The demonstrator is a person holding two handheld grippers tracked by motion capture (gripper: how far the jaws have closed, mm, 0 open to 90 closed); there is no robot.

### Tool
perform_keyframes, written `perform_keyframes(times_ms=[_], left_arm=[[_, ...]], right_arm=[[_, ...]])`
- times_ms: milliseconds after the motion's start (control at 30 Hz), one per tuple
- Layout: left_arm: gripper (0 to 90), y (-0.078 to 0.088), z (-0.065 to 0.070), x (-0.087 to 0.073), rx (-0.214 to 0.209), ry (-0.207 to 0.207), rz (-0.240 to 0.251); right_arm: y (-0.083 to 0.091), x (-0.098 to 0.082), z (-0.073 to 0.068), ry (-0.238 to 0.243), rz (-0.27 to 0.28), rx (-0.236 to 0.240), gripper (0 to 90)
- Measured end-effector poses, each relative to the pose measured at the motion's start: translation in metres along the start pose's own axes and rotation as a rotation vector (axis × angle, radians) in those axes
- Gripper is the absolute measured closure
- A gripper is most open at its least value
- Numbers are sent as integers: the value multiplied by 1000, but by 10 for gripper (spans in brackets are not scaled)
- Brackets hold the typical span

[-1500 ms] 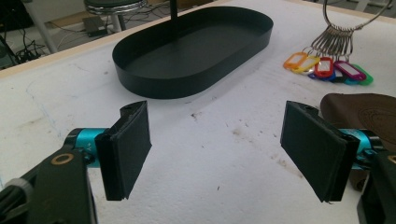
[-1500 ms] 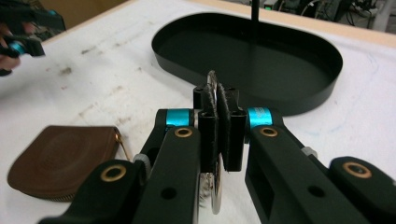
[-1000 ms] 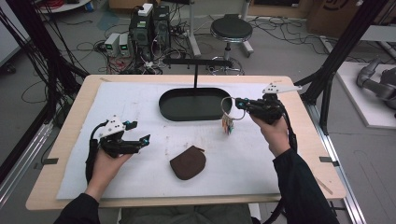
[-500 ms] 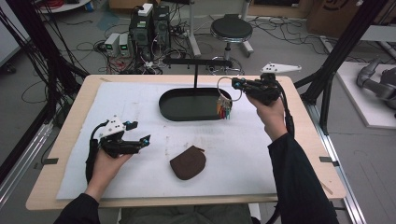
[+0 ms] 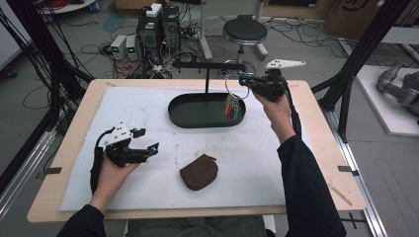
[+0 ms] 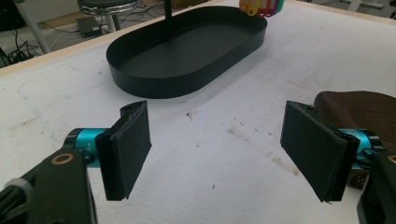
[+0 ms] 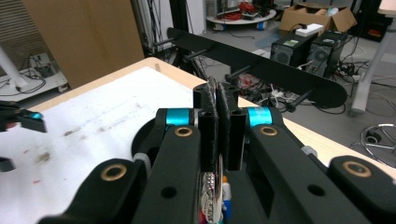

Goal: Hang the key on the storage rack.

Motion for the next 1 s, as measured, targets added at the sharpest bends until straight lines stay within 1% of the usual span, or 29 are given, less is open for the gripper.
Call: perform_keyframes(times_ms=[67, 100, 133, 200, 267, 300, 367, 400, 433, 533, 567, 733, 833, 900, 933, 1000], left_arm=[[243, 0, 0, 0, -2, 1, -1], [242, 0, 0, 0, -4, 2, 0], [243, 0, 0, -1, -3, 2, -2], [243, -1, -1, -1, -5, 8, -4], [243, 0, -1, -2, -4, 8, -4], [243, 0, -1, -2, -4, 10, -4], [243, 1, -1, -3, -2, 8, -4], [243, 1, -1, -3, -2, 8, -4], [243, 1, -1, -3, -1, 11, -4], [243, 3, -2, -4, 1, 11, -5], [243, 3, -2, -5, 1, 13, -4], [243, 4, -3, -5, 3, 12, -4], [243, 4, -2, -5, 1, 15, -3], [243, 3, -2, -5, 3, 12, -5], [243, 3, -2, -5, 0, 12, -5], [243, 3, -2, -5, 0, 12, -6]], right_arm=[[-2, 0, 1, -4, -4, -4, 879], [-5, 0, 4, 2, -5, -9, 879], [-8, 0, 6, -5, -9, -12, 879], [-13, 0, 11, -6, -6, -35, 879], [-17, 2, 13, -15, -17, -42, 879], [-18, 2, 15, -6, -14, -53, 879], [-21, 3, 17, -17, -8, -69, 880], [-21, 3, 17, -17, -8, -69, 880], [-23, 1, 21, -29, -13, -76, 880], [-25, -2, 26, -37, -21, -85, 881], [-26, -4, 30, -52, -22, -93, 881], [-25, -5, 36, -63, -4, -99, 880], [-26, -6, 38, -68, -8, -100, 880], [-26, -6, 38, -73, 1, -101, 880], [-27, -6, 39, -67, 7, -101, 880], [-27, -6, 39, -70, 5, -106, 880]])
Point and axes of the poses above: each handheld gripper's, and its own axes: y roughly backward along the jaws, x roughly out of its top, z roughly to its right, the point moved 2 cm from there along -y, roughly forward along the jaws, and after that the axes turned 1 degree about -x, right-handed, at the moved point
